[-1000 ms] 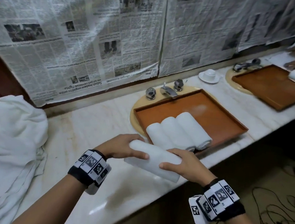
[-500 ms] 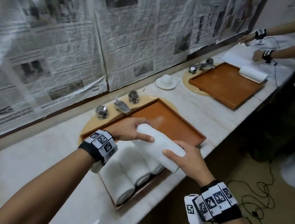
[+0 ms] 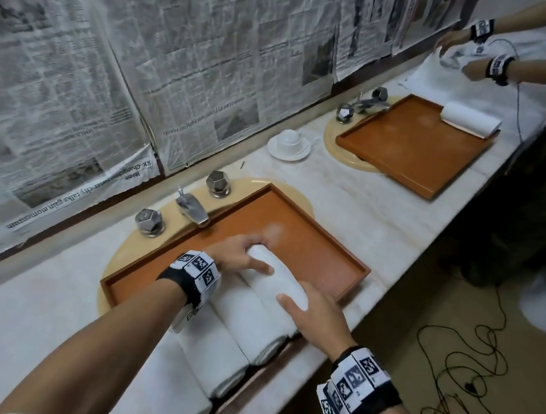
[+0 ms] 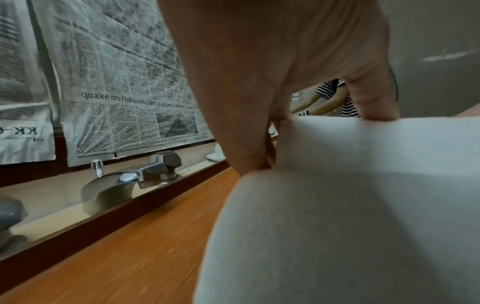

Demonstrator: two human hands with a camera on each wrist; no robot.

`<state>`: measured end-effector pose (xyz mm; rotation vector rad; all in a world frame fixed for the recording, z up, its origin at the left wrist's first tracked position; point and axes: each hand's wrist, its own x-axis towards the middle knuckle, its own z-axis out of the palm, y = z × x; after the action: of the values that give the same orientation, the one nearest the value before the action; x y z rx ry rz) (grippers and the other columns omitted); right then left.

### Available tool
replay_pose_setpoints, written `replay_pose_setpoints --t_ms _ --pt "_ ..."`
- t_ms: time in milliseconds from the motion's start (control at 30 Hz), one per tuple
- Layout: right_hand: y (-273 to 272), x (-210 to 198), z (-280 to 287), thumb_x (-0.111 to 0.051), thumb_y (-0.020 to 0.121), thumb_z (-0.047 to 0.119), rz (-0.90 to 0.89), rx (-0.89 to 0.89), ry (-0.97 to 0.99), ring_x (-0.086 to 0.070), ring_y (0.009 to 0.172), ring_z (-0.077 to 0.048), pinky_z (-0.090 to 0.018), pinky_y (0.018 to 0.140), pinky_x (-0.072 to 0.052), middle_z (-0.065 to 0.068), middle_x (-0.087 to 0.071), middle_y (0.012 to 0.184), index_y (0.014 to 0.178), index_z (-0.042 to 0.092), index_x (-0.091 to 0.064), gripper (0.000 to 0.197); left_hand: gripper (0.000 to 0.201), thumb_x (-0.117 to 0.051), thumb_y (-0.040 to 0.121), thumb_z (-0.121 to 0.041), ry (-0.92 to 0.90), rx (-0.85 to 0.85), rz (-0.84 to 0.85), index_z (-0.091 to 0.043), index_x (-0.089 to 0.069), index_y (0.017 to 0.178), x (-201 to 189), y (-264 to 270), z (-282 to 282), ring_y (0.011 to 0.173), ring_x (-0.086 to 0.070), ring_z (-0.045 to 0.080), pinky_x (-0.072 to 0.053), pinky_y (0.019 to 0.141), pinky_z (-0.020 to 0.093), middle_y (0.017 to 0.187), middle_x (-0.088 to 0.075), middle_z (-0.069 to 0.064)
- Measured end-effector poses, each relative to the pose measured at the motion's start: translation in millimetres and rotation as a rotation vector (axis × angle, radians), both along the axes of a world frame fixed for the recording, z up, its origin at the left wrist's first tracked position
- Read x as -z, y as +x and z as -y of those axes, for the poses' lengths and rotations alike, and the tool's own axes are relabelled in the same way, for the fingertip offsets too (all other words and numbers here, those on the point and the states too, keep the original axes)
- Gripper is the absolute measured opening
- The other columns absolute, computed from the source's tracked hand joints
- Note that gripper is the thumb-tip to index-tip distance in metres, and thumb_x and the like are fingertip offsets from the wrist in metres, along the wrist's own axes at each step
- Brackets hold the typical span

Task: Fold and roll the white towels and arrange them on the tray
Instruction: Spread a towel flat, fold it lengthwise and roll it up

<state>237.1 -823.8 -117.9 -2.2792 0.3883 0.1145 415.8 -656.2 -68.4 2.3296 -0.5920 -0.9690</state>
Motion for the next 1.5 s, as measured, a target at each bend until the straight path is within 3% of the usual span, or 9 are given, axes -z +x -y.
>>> replay_pose_setpoints --t_ms 100,233,433,667,800,933,1133,1367,1500 --pt "-2 1 -4 -0.038 0.084 0.075 -0.030 -0.022 -0.069 -0.060 0.090 -0.015 -0.041 0.081 -0.053 0.009 -0.062 0.096 0.111 0.030 -0.057 0.055 0.057 -0.078 0.080 -0.043 0.031 0.019 -0.037 -0.035 -0.056 0.131 6 1 4 0.110 -0.056 0.013 -0.042 0.099 0.032 0.125 -0.060 -0.007" --pt "1 1 -5 -0.029 0.086 0.075 -0.038 -0.037 -0.139 -0.056 0.097 -0.016 -0.042 0.087 -0.050 0.007 -0.059 0.101 0.114 0.029 -0.058 0.061 0.056 -0.074 0.084 -0.048 0.068 0.038 -0.049 -0.033 -0.054 0.133 9 2 6 0.115 -0.055 0.017 -0.041 0.102 0.034 0.129 -0.059 -0.004" --pt "5 -1 -2 -0.044 0.092 0.064 0.008 0.036 0.000 -0.062 0.084 -0.014 -0.039 0.076 -0.054 0.007 -0.064 0.090 0.109 0.025 -0.060 0.046 0.063 -0.074 0.078 -0.061 0.092 -0.026 0.002 -0.029 -0.055 0.128 8 -1 7 0.102 -0.060 0.012 -0.047 0.082 0.024 0.117 -0.062 -0.005" --pt "10 -7 2 -0.040 0.094 0.063 -0.075 0.051 0.003 -0.059 0.077 -0.020 -0.041 0.073 -0.053 0.001 -0.064 0.075 0.081 0.019 -0.063 0.052 0.074 -0.066 0.076 -0.073 0.180 -0.041 0.137 -0.022 -0.053 0.127 9 -10 10 0.100 -0.058 0.017 -0.042 0.080 0.028 0.114 -0.062 -0.002" --pt "8 -7 4 -0.031 0.087 0.074 -0.100 -0.008 -0.027 -0.058 0.090 -0.020 -0.043 0.079 -0.053 0.003 -0.065 0.086 0.093 0.022 -0.064 0.062 0.070 -0.063 0.081 -0.071 0.155 -0.035 0.166 -0.021 -0.051 0.129 9 -15 7 0.098 -0.057 0.018 -0.041 0.079 0.027 0.115 -0.062 0.000" --pt "5 -12 4 -0.035 0.088 0.073 -0.103 -0.041 -0.050 -0.055 0.101 -0.020 -0.043 0.087 -0.050 0.005 -0.060 0.100 0.105 0.024 -0.062 0.059 0.070 -0.060 0.086 -0.066 0.111 -0.043 0.237 -0.017 -0.051 0.136 4 -21 -2 0.105 -0.059 0.019 -0.046 0.086 0.030 0.126 -0.063 0.006" --pt "0 -33 -1 -0.043 0.094 0.064 -0.047 -0.097 -0.139 -0.042 0.131 -0.020 -0.040 0.105 -0.041 -0.002 -0.044 0.144 0.147 0.015 -0.040 0.072 0.074 -0.057 0.088 -0.067 0.102 -0.065 0.354 -0.019 -0.045 0.144 -9 -34 -33 0.119 -0.053 0.019 -0.045 0.097 0.034 0.141 -0.052 0.004" --pt "-3 -64 -27 -0.046 0.094 0.061 0.104 -0.197 -0.287 -0.041 0.130 -0.017 -0.038 0.100 -0.044 0.001 -0.044 0.144 0.143 0.017 -0.041 0.066 0.073 -0.058 0.089 -0.064 0.038 -0.195 0.386 -0.019 -0.043 0.145 -27 -73 -87 0.128 -0.048 0.019 -0.043 0.107 0.040 0.147 -0.047 0.002" --pt "-10 -76 -56 -0.047 0.094 0.060 0.152 -0.264 -0.322 -0.039 0.134 -0.018 -0.035 0.106 -0.039 0.000 -0.044 0.147 0.145 0.015 -0.040 0.068 0.077 -0.057 0.088 -0.067 0.038 -0.280 0.388 -0.021 -0.040 0.147 -32 -106 -129 0.131 -0.046 0.018 -0.042 0.108 0.041 0.149 -0.045 0.001"
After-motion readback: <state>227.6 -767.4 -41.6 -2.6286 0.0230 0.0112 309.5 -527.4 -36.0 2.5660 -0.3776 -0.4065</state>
